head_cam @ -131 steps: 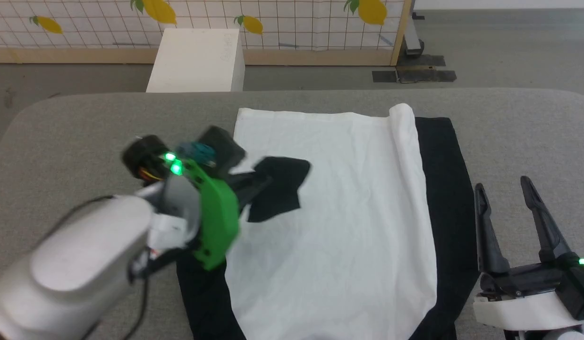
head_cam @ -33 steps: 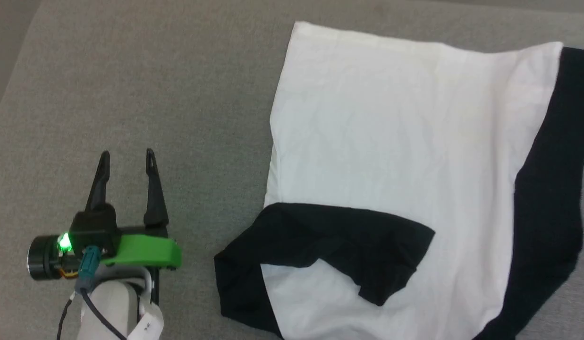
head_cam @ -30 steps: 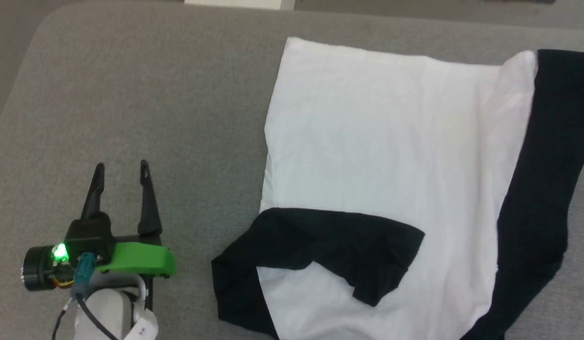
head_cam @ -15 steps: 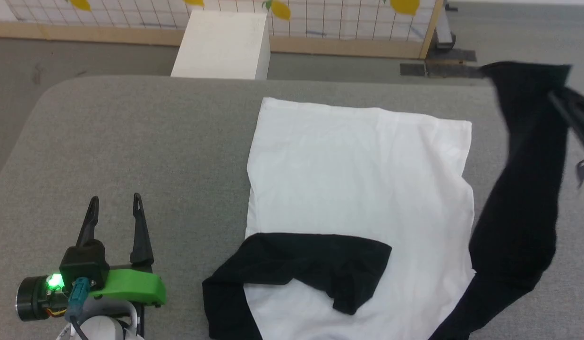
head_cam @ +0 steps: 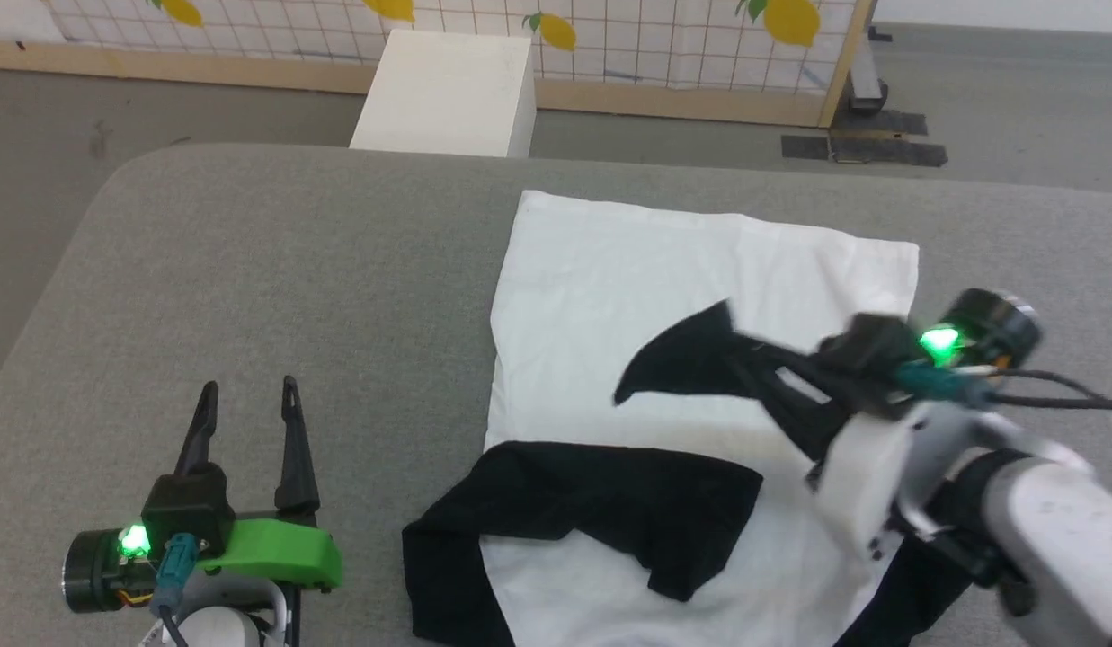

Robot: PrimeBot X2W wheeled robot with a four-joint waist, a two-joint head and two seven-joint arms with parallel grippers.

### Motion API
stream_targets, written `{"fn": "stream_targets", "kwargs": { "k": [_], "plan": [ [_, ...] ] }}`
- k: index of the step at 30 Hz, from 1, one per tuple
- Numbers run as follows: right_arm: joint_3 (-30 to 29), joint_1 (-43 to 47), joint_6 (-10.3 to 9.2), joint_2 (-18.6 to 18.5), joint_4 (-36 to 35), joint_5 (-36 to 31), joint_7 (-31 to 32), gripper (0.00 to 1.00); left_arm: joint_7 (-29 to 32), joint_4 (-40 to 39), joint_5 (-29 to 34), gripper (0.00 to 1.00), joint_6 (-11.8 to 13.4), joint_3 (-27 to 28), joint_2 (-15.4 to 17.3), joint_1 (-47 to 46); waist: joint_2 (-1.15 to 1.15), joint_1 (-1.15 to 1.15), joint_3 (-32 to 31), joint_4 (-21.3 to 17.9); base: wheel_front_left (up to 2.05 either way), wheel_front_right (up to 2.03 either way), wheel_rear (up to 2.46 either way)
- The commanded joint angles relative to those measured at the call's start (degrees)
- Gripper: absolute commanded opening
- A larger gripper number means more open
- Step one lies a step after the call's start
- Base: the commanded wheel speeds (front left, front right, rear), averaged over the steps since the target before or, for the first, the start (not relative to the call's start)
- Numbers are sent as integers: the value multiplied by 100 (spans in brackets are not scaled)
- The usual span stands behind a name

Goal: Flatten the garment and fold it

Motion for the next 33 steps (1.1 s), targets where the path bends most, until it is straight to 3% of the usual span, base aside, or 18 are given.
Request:
{"fn": "stream_targets", "kwargs": {
  "k": [1,7,19,20,21,22,27,33],
  "plan": [
    [261,-186,-9,107,191,-77,-81,0,-26,9,19,100,-33,-25,-34,-127,0,0,145,130,0,0,0],
    [1123,-457,-9,647,1427,-213,-550,0,-26,93,-7,100,-59,-96,-111,-319,0,0,386,322,0,0,0],
    [2233,-326,-9,1639,3863,-274,-1479,0,-26,207,-38,100,-55,-95,-203,-486,0,0,618,388,0,0,0],
    [2290,-344,-9,1693,3972,-244,-1569,7,-26,226,-31,100,-57,-79,-205,-490,0,0,599,361,0,0,0],
    [2316,-366,-9,1729,4034,-196,-1638,29,-26,241,-23,100,-58,-61,-204,-490,0,0,575,331,0,0,0],
    [2331,-413,-9,1759,4056,-140,-1757,100,-26,259,-6,100,-60,-35,-190,-488,0,0,538,290,0,0,0],
    [2176,-635,-9,1659,3753,22,-2232,100,-26,316,69,100,-50,113,-55,-478,0,0,286,84,0,0,0],
    [1317,-588,-9,1366,2806,-114,-2688,100,-26,459,142,100,-140,189,219,-759,0,0,58,-179,0,0,0]
  ]
}}
